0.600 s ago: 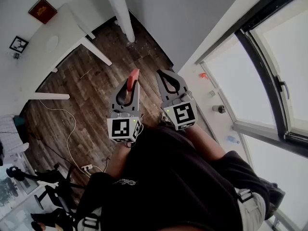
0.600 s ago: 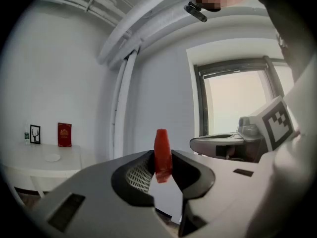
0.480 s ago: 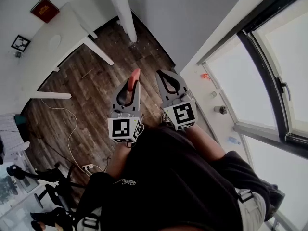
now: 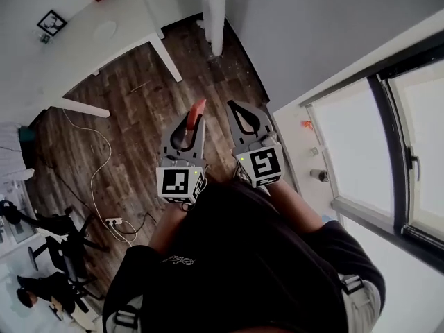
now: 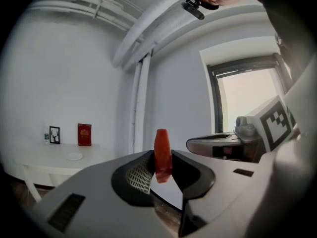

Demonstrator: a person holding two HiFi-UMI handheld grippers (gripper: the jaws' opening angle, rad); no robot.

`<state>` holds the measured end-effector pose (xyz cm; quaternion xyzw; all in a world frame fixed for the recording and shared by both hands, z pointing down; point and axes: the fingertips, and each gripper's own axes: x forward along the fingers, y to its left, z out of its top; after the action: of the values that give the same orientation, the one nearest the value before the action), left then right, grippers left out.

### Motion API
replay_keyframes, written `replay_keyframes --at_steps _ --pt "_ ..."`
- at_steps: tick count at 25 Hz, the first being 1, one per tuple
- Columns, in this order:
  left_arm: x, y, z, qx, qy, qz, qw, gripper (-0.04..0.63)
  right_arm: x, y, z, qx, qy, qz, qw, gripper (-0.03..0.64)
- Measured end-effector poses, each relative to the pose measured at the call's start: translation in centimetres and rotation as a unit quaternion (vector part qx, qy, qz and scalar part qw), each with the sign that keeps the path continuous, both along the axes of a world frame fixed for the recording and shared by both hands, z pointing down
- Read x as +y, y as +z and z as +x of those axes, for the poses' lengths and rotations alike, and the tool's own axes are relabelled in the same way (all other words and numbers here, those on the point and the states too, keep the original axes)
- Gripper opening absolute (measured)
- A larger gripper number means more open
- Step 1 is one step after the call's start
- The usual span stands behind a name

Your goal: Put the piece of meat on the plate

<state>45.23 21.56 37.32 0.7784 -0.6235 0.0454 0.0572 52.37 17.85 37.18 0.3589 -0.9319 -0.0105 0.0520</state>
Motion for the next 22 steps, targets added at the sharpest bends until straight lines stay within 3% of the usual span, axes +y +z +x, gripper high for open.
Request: replay_keyframes --at_steps 7,14,18,22 --pt "3.2 1.0 -10.2 -0.002 -0.098 -0.009 0.9952 0.089 1.2 0.6 -10.5 0.011 -0.096 -0.007 0.995 0.021" --pt "8.9 1.6 -23.7 0.009 -0.212 -0.009 0.9772 0.089 4.6 0.9 -24.3 0.028 -0.193 -0.006 0.981 0.021" --pt "11.0 1.2 -29.4 0.015 -0.24 -0.002 0.9706 0.089 6.4 0.0 -30.2 0.031 -0.212 0.0 0.977 0.021" --pt "11.7 0.5 -33.2 0.017 -0.24 0.008 0.9707 0.089 6.8 -0.6 -33.9 0.042 -0.223 0.013 0.974 0.021"
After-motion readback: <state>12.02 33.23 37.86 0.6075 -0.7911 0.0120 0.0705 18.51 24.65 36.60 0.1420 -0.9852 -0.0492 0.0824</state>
